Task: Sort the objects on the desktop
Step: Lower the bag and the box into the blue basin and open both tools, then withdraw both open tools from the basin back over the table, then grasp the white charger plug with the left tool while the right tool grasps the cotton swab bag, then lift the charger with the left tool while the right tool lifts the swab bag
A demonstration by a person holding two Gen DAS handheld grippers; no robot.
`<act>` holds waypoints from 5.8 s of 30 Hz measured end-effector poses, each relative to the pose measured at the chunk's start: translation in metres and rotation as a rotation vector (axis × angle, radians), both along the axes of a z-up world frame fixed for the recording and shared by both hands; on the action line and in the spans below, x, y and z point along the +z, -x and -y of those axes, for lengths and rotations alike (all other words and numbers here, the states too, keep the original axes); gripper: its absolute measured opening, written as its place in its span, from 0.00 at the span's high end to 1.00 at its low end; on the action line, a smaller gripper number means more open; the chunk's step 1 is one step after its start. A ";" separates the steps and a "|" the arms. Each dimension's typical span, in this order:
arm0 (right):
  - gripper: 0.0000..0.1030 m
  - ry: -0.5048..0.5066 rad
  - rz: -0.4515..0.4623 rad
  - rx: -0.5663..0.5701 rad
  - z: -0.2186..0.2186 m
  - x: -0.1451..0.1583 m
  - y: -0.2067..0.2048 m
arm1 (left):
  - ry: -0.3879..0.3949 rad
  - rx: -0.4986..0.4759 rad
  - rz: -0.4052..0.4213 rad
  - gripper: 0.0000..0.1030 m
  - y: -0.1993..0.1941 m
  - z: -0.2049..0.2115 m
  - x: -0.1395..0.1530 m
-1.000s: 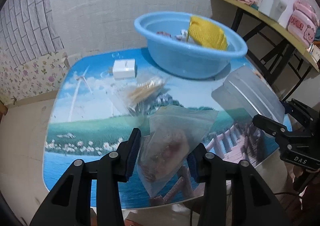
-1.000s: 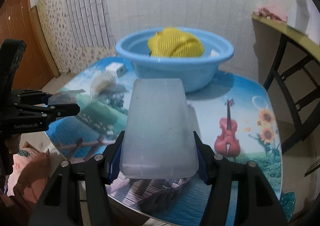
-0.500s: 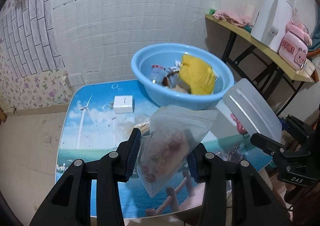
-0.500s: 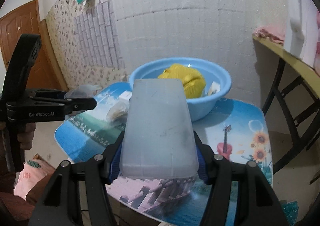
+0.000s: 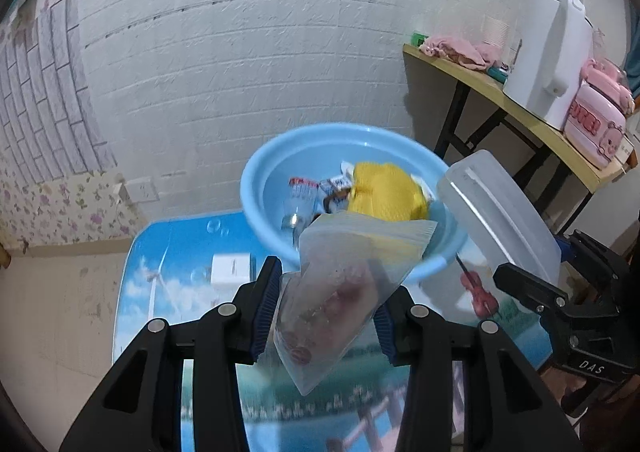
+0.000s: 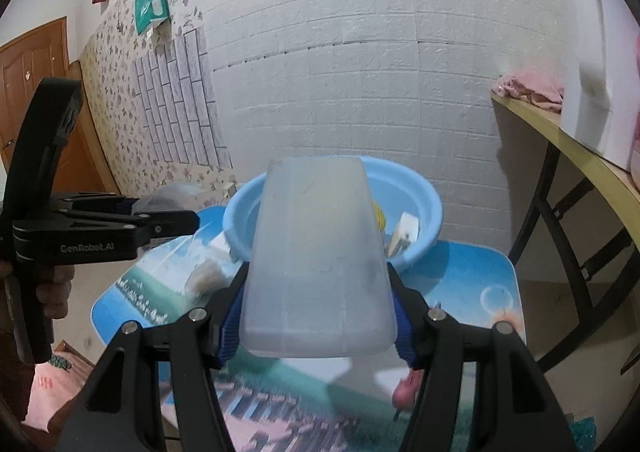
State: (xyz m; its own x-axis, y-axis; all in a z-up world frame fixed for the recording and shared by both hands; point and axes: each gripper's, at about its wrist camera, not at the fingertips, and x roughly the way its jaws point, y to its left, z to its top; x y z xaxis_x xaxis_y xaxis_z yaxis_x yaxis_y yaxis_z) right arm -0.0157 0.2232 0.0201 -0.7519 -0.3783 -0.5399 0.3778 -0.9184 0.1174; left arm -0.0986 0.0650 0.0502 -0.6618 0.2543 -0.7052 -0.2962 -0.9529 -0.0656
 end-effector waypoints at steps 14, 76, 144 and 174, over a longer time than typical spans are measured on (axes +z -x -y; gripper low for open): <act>0.42 0.002 -0.003 -0.036 -0.006 0.001 0.083 | 0.025 -0.042 0.016 0.59 0.080 -0.033 -0.011; 0.23 0.028 0.252 -0.013 0.063 -0.040 0.007 | -0.043 0.135 0.167 0.00 -0.029 0.092 -0.057; 0.78 0.108 0.479 -0.224 0.078 -0.104 0.039 | -0.049 -0.030 0.276 0.41 0.095 0.092 -0.130; 0.68 0.003 0.455 -0.285 0.087 -0.104 0.031 | 0.070 -0.021 0.092 0.38 0.004 0.098 -0.134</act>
